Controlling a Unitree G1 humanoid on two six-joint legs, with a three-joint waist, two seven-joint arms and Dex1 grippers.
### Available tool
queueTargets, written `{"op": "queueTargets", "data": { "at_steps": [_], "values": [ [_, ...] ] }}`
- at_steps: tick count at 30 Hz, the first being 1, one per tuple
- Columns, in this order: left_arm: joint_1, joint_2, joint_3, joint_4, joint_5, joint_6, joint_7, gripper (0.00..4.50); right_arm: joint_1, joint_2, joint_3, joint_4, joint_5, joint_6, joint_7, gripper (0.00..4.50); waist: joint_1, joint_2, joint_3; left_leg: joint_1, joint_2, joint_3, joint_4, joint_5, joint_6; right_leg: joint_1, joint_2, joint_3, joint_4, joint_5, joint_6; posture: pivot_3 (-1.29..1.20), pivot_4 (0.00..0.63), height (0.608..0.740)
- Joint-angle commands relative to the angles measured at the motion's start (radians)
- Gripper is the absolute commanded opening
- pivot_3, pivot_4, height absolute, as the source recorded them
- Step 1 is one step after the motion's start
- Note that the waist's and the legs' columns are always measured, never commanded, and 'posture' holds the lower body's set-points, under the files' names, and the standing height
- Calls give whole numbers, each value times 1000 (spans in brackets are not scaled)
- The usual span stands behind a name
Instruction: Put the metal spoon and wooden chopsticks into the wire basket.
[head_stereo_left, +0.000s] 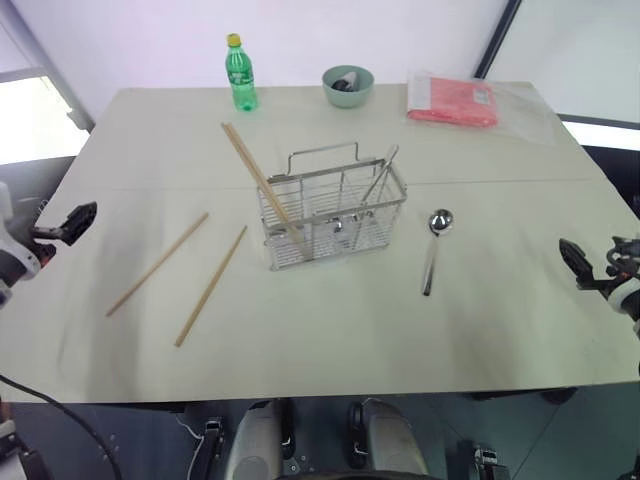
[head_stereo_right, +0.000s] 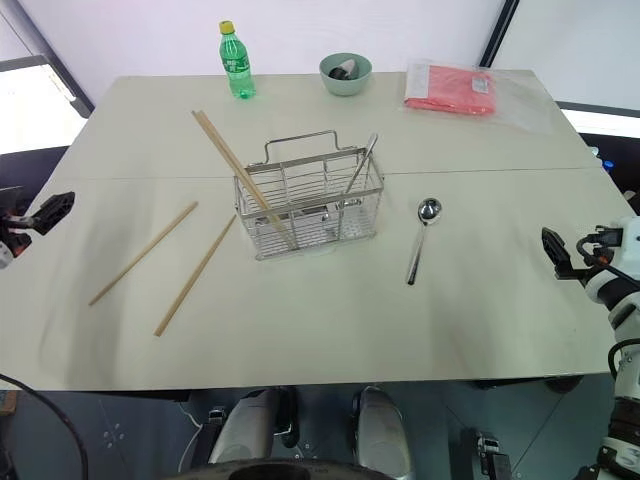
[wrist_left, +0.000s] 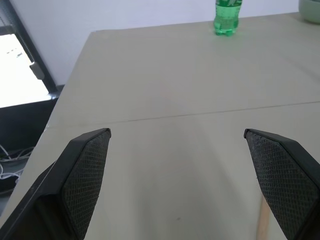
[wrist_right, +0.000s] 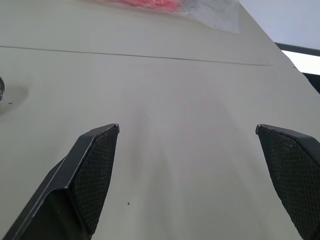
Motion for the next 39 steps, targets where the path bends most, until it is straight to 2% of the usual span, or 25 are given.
{"op": "queueTargets", "data": {
  "at_steps": [1,7,15,18,21,25,28,31,35,39],
  "values": [
    [-16,28,1,-93,-50,34,-32,4488,-29,-57,-2,17,-15,-38,25,4500,0,0,0,0,0,0,0,0,0,0,0,0,0,0,0,0,150,733],
    [4,84,-35,-277,-234,209,-183,4488,-96,-212,86,108,-83,-130,168,4500,-2,0,0,0,0,0,3,0,0,1,0,0,1,1,1,0,150,733],
    [-3,232,-87,-469,-460,324,-419,4488,-299,-397,325,282,-212,-394,455,4500,-8,3,2,0,2,0,9,0,0,1,0,0,3,1,0,0,150,733],
    [-17,255,-97,-495,-493,329,-443,4488,-348,-426,399,332,-252,-495,542,4500,-5,5,3,0,2,0,10,0,0,1,0,0,3,1,-1,0,150,733],
    [-52,268,-172,-537,-483,302,-458,4488,-425,-433,527,388,-328,-653,667,4500,-4,5,3,0,2,0,10,0,0,2,1,0,3,1,-1,0,150,733],
    [-107,271,-260,-553,-482,282,-488,4488,-602,-418,698,531,-477,-893,766,4500,-7,8,5,0,1,1,12,0,0,2,1,1,3,2,-1,0,150,733],
    [-138,278,-318,-558,-459,259,-522,4488,-751,-402,821,659,-615,-1097,772,4500,-10,10,6,-1,1,1,13,0,0,1,1,2,3,2,-2,0,150,733],
    [-183,267,-365,-548,-451,250,-526,4488,-907,-366,941,785,-784,-1262,716,4500,-11,10,6,-1,0,1,12,3,-5,0,3,2,3,3,-1,0,150,733],
    [-225,255,-392,-535,-439,244,-513,4488,-1053,-307,1058,896,-949,-1391,610,4500,-12,9,6,-1,0,1,13,4,-7,0,5,3,4,3,-1,0,150,733],
    [-235,244,-391,-538,-445,247,-492,4488,-1137,-221,1139,946,-1032,-1472,554,4500,-13,9,6,-1,1,1,13,4,-7,-1,5,3,4,3,-1,0,150,733]
  ]
}}
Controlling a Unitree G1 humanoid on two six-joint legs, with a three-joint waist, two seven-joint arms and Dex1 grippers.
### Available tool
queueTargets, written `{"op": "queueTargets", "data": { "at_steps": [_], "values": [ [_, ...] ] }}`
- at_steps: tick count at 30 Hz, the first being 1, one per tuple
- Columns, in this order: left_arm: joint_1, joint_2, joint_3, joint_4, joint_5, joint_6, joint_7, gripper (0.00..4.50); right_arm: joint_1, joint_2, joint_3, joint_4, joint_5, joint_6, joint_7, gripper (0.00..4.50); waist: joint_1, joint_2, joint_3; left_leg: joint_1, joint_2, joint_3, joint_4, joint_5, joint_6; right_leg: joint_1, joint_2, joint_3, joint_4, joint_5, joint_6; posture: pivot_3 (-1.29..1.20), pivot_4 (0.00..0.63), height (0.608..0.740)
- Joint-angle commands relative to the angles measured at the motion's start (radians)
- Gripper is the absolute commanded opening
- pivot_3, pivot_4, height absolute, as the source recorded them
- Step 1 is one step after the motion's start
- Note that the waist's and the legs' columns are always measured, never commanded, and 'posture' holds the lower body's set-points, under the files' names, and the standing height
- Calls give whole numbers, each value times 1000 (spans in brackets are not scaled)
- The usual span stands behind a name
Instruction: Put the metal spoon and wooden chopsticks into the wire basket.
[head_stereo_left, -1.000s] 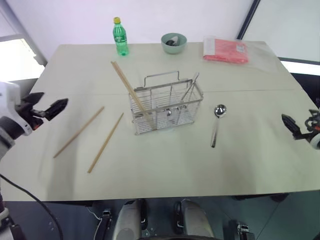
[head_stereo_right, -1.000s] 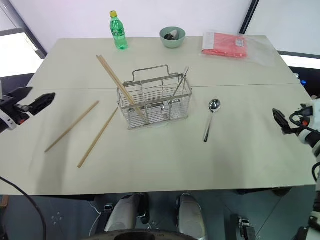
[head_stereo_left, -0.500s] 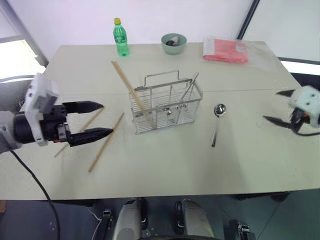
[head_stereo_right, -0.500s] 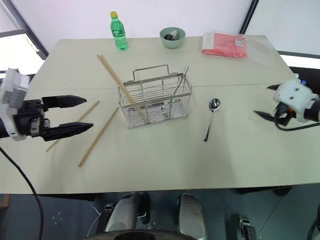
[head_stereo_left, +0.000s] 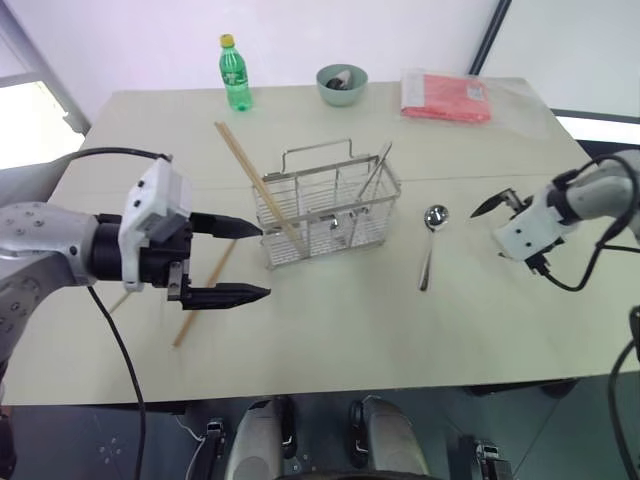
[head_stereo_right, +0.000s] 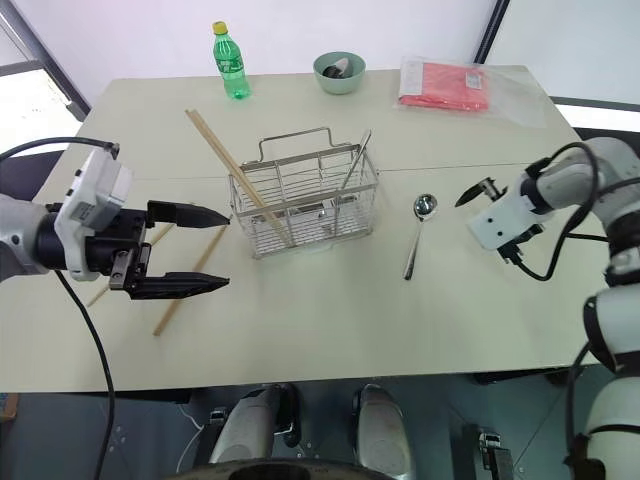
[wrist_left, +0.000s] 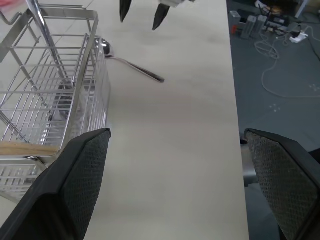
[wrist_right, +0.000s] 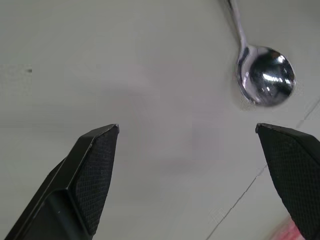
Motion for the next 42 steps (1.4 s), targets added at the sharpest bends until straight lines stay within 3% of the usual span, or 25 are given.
{"op": "queueTargets", "data": {
  "at_steps": [1,9,19,27,30,37,42],
  "values": [
    [-18,-6,19,-12,-4,-11,25,4488,-68,40,42,32,-49,-66,-48,4500,0,0,0,0,0,0,0,0,0,0,0,0,0,0,0,0,150,733],
    [-11,-23,41,-36,-37,5,82,4488,-141,136,120,91,-120,-110,-124,4500,4,0,0,1,0,-1,4,1,-1,0,-1,0,8,0,0,0,150,733],
    [-12,-27,42,-50,-60,8,125,4488,-206,222,266,145,-334,-80,-391,4500,2,0,0,1,0,-2,5,3,-2,0,-1,0,10,0,-1,0,150,733],
    [1,-27,44,-34,-32,-9,149,4488,-197,259,314,174,-393,-67,-536,4500,-12,-2,-1,1,0,-3,5,4,-2,0,-1,0,11,0,-1,0,150,733],
    [-13,-23,42,-23,-28,-14,150,4500,-183,260,322,179,-396,-88,-553,3728,-19,-2,-1,4,0,-3,5,4,-1,3,-1,0,11,1,-2,0,150,733],
    [-56,-26,33,8,-19,-16,150,4500,-181,255,333,186,-398,-95,-595,177,-23,-2,-1,6,0,-3,3,6,-2,2,1,2,12,3,-5,0,150,733],
    [-67,-33,30,20,-10,-20,149,4500,-182,243,346,185,-412,-96,-622,28,-20,-2,-1,7,1,-4,1,7,-4,1,3,4,13,3,-5,0,150,733]
  ]
}}
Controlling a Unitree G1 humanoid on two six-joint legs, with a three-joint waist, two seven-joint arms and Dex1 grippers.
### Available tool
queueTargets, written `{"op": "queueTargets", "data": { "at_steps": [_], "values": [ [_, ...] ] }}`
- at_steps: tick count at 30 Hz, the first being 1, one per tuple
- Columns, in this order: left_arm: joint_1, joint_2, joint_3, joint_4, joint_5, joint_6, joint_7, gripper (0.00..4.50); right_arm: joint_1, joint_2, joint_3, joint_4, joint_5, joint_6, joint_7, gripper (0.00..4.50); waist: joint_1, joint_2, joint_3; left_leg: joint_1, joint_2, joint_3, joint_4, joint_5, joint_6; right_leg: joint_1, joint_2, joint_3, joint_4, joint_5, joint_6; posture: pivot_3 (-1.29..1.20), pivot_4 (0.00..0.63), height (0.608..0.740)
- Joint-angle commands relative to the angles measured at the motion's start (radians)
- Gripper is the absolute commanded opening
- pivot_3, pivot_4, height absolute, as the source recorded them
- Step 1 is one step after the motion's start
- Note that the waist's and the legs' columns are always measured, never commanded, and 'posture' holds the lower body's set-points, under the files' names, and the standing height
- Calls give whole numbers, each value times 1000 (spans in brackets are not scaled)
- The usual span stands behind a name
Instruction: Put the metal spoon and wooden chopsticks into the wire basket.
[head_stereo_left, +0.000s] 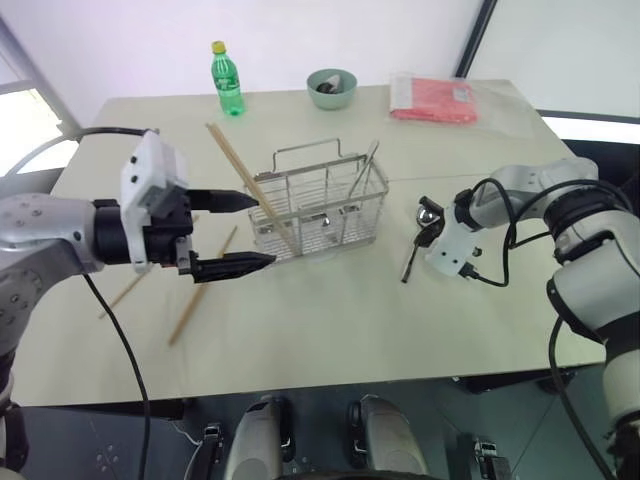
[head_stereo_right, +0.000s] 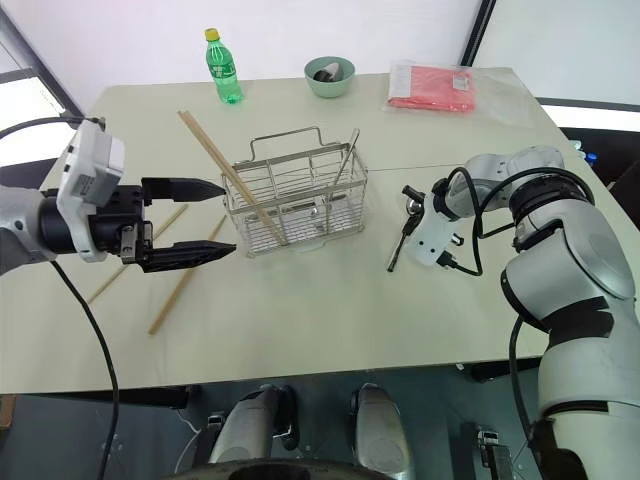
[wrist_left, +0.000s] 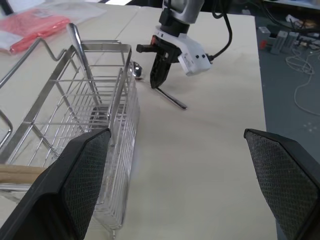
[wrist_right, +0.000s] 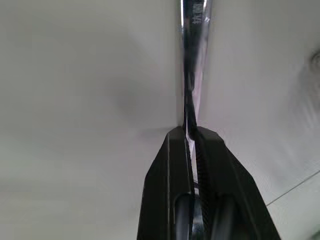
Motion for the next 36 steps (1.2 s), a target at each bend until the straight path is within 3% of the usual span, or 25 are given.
{"op": "queueTargets", "data": {
  "at_steps": [1,6,10,12,14,17,20,22,25,31,36],
  "values": [
    [-20,-2,21,3,11,-21,3,4500,-9,-15,10,-1,-11,-8,-22,28,1,0,0,0,0,0,0,0,0,0,0,0,0,0,0,0,150,733],
    [-30,-12,12,9,20,-26,4,4500,-17,-30,15,4,-9,-25,-10,28,1,0,0,0,0,0,0,0,0,0,0,1,0,0,0,0,150,733],
    [-41,-18,8,27,35,-30,-7,4500,-20,-77,-23,15,74,-139,104,28,3,0,0,0,0,0,0,0,0,0,0,1,0,0,0,0,150,733],
    [-49,-17,4,43,49,-40,-18,4500,-20,-86,-74,74,185,-224,228,28,2,0,1,0,0,0,0,0,0,0,-1,1,0,0,0,0,150,733],
    [-68,-19,-5,65,62,-49,-28,4500,-53,-64,-171,234,263,-326,362,28,0,-1,1,0,-1,0,0,-1,1,1,0,1,-1,0,0,0,150,733],
    [-102,-26,-20,108,86,-66,-48,4500,-233,-13,-442,672,190,-406,564,28,-6,0,3,1,0,1,0,-1,1,1,1,0,-1,1,0,0,150,733],
    [-147,-38,-51,186,143,-108,-78,4500,-352,-29,-923,823,313,-54,1018,28,-18,-3,7,7,1,1,-2,0,1,5,4,2,0,1,-1,0,150,733],
    [-175,-46,-68,234,172,-128,-99,4500,-405,-46,-1118,823,334,159,1105,28,-24,-4,8,13,5,1,-3,-2,3,12,7,2,-3,1,-2,0,150,733],
    [-216,-61,-92,303,210,-156,-131,4500,-491,-75,-1313,823,335,453,1105,28,-24,-3,8,13,8,1,-3,-3,1,11,7,1,-3,1,-3,0,150,733],
    [-280,-89,-134,402,282,-210,-183,4500,-614,-102,-1417,823,533,831,1051,28,-24,-5,12,4,7,4,-5,-5,0,2,1,2,-3,2,-4,0,150,733],
    [-282,-103,-133,408,307,-217,-199,4500,-633,-51,-1455,823,613,913,984,28,-28,-5,13,4,7,5,-6,-5,1,0,2,2,-4,2,-4,0,150,733]
  ]
}}
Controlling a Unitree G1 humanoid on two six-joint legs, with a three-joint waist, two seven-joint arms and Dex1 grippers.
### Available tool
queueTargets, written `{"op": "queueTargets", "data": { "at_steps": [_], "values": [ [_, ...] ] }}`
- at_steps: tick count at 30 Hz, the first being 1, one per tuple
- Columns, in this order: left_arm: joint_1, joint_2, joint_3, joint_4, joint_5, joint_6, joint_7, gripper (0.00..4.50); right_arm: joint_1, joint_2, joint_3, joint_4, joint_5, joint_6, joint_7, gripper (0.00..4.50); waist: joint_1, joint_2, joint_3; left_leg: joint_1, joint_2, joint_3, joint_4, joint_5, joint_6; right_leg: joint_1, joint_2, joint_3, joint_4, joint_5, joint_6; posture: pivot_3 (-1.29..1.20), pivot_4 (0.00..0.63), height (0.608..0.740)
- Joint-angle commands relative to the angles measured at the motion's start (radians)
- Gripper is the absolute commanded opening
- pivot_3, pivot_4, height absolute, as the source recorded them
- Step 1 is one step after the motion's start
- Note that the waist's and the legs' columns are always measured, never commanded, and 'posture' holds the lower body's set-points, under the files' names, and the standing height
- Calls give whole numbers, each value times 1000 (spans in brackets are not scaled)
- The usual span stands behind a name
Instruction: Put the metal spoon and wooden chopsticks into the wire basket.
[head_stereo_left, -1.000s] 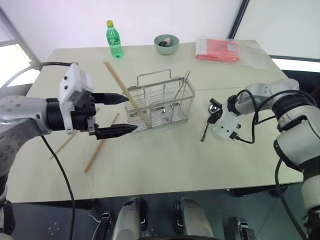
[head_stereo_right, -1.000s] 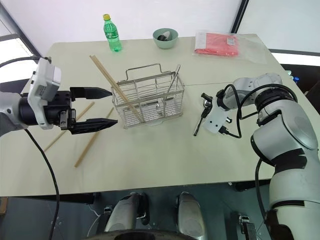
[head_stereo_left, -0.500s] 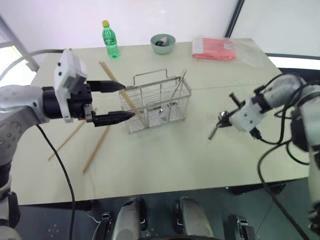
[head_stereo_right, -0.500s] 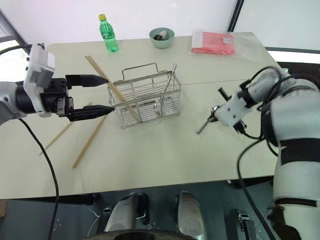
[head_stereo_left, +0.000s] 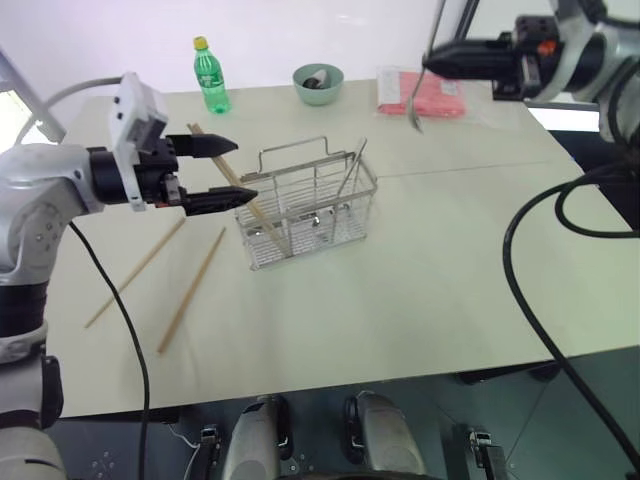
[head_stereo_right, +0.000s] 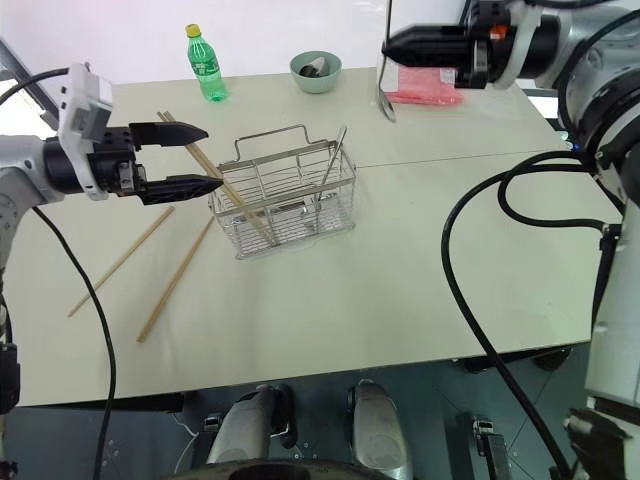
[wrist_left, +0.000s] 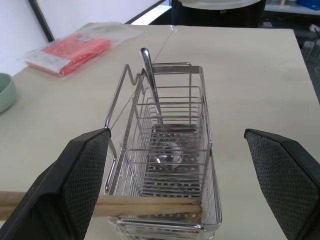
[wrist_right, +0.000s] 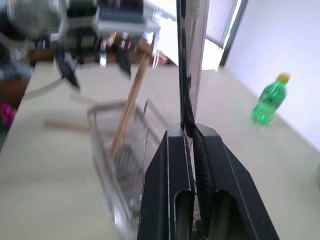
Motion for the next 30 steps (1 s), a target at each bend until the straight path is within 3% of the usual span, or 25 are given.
{"op": "queueTargets", "data": {
  "at_steps": [1,14,24,27,30],
  "values": [
    [-21,2,23,-14,13,-15,-12,4500,-37,41,-51,28,81,66,-48,28,0,1,1,0,0,1,0,0,0,-1,0,0,0,0,0,0,150,733],
    [4,16,74,-73,-3,28,16,4500,109,214,-82,28,120,-33,-70,28,4,-1,2,-1,0,3,0,2,2,-1,1,0,1,1,1,0,150,733],
    [0,22,98,-91,-11,59,28,4500,221,227,-62,28,121,-125,-148,28,2,-1,2,-1,0,4,0,4,-2,-1,2,0,1,1,1,0,150,733],
    [-5,17,95,-87,-4,59,28,4500,230,222,-62,28,128,-109,-172,1057,2,-1,2,-1,0,4,0,4,-2,-1,2,0,1,1,1,0,150,733],
    [-9,13,89,-79,2,54,26,4500,231,218,-68,28,135,-90,-185,2608,2,-1,2,-1,1,3,1,4,-2,-1,2,0,1,1,1,0,150,733]
  ]
}}
